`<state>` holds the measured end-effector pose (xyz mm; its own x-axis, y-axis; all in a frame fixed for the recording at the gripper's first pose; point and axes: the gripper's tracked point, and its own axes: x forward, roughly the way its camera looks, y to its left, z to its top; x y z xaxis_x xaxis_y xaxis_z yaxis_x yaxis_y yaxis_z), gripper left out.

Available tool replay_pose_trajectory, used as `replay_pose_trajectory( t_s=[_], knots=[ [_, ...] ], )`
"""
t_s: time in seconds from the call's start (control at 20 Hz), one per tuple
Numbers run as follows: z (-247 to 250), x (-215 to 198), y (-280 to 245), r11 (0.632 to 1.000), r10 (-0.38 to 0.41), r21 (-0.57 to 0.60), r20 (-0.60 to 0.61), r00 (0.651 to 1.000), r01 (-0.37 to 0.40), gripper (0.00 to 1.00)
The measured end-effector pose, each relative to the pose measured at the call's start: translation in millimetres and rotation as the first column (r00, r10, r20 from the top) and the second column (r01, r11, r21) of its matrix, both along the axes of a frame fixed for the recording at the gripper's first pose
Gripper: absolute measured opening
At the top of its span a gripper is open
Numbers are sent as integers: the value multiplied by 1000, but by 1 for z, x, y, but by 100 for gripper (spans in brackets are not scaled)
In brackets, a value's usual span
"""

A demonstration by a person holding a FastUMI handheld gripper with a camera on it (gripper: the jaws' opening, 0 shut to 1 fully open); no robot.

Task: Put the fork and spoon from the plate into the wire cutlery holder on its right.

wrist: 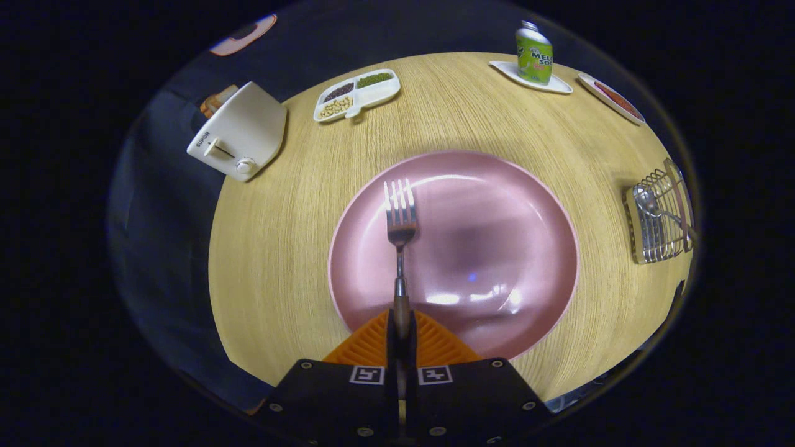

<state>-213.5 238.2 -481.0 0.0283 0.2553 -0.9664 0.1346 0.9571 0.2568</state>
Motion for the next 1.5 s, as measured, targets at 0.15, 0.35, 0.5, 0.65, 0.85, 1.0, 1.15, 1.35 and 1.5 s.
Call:
replay_pose_trajectory(
  t_s=[0.15, 0.35, 0.5, 0.65, 0.85, 1.0, 1.15, 1.35, 1.5],
  knots=[
    [19, 14, -20, 1000, 7, -10, 56, 998, -6, 5],
    [43, 24, -58, 999, -9, -44, 103, 995, 13, 5],
    [62, 29, -89, 997, -33, -61, 127, 991, 41, 5],
    [77, 38, -120, 994, -62, -79, 148, 987, 74, 5],
    [87, 40, -160, 986, -102, -111, 164, 981, 121, 5],
    [95, 39, -186, 981, -132, -121, 165, 977, 153, 5],
    [102, 37, -206, 979, -140, -124, 163, 977, 161, 5],
    [109, 38, -229, 980, -127, -136, 151, 980, 148, 5],
    [109, 35, -245, 979, -107, -161, 128, 986, 127, 5]
  ],
)
